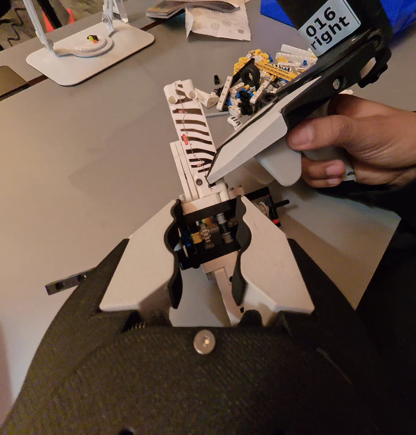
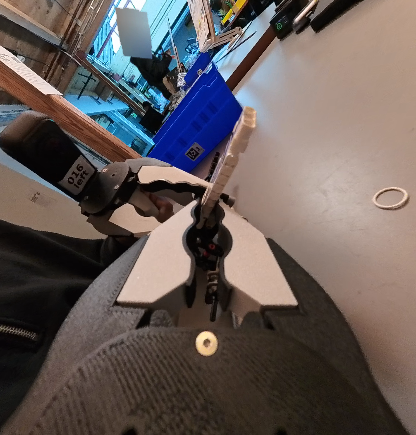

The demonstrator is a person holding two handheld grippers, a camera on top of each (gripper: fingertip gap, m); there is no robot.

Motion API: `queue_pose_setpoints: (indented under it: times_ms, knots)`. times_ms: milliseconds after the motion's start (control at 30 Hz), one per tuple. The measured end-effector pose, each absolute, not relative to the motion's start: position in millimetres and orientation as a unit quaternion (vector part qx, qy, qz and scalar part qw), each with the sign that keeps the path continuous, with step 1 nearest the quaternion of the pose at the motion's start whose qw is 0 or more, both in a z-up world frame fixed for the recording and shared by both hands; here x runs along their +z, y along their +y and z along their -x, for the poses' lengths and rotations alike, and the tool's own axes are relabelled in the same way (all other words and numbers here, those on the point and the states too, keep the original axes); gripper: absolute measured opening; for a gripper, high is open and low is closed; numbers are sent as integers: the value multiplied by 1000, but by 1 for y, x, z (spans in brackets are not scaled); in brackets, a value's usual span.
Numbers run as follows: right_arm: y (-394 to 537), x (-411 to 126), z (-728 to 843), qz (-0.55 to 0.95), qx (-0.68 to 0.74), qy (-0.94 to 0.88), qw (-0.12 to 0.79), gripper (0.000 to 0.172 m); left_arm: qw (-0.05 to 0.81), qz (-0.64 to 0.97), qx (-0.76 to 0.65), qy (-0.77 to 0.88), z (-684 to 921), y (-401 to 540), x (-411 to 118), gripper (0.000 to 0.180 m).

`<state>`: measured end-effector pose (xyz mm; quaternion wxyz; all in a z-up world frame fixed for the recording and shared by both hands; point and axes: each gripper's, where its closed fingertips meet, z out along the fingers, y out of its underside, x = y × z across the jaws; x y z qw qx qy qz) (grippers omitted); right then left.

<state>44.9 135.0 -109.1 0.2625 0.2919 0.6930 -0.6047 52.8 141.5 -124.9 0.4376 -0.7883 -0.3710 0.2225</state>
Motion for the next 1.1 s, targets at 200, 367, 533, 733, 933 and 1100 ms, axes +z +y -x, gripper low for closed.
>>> queue_pose_setpoints:
  times_ms: [200,367,533,733,933,1100]
  knots:
    - [140,-109,-48,-300,-601,692,264,9,445,778,237,-376,-53,144,-123,43]
    - [143,-110,-52,-307,-603,681,279,8,449,780,235,-366,-58,148,-124,41]
    - [147,-109,-52,-312,-613,664,292,8,464,775,232,-362,-57,151,-124,41]
    - [146,-108,-49,-319,-615,658,295,7,448,775,252,-367,-56,152,-125,42]
    - [144,-107,-48,-335,-616,641,311,7,462,770,238,-371,-55,150,-126,43]
    - [155,-93,-34,-331,-650,618,295,20,454,774,250,-365,-55,151,-126,43]
